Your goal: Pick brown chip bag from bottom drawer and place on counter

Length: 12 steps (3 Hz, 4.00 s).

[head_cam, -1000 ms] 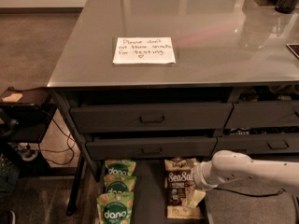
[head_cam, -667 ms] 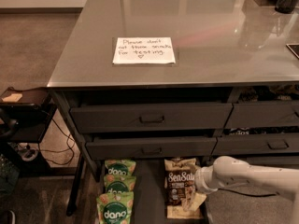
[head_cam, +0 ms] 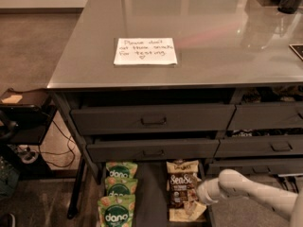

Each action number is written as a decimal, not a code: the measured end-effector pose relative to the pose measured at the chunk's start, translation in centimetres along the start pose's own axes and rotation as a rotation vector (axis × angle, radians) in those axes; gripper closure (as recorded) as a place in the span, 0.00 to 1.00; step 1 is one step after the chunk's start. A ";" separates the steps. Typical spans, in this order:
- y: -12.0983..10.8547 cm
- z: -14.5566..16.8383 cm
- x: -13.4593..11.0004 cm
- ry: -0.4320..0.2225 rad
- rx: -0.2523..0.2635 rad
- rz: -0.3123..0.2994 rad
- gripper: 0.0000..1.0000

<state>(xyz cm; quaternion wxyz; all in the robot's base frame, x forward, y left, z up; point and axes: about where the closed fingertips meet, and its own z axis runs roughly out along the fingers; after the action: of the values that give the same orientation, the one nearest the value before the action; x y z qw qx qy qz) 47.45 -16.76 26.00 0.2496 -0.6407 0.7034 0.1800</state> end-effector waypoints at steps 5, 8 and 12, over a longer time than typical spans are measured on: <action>-4.0 5.4 0.9 -0.128 0.104 -0.270 0.00; -8.7 9.7 5.2 0.009 0.081 -0.266 0.00; -6.5 8.9 4.9 0.004 0.021 -0.213 0.66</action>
Offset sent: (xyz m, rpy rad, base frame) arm 0.0145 0.0026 -0.0380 0.1002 -0.1447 0.0669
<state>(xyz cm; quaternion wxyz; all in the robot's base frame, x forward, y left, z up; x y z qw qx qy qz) 54.71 -16.36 16.35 0.2728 -0.7094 0.6337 0.1439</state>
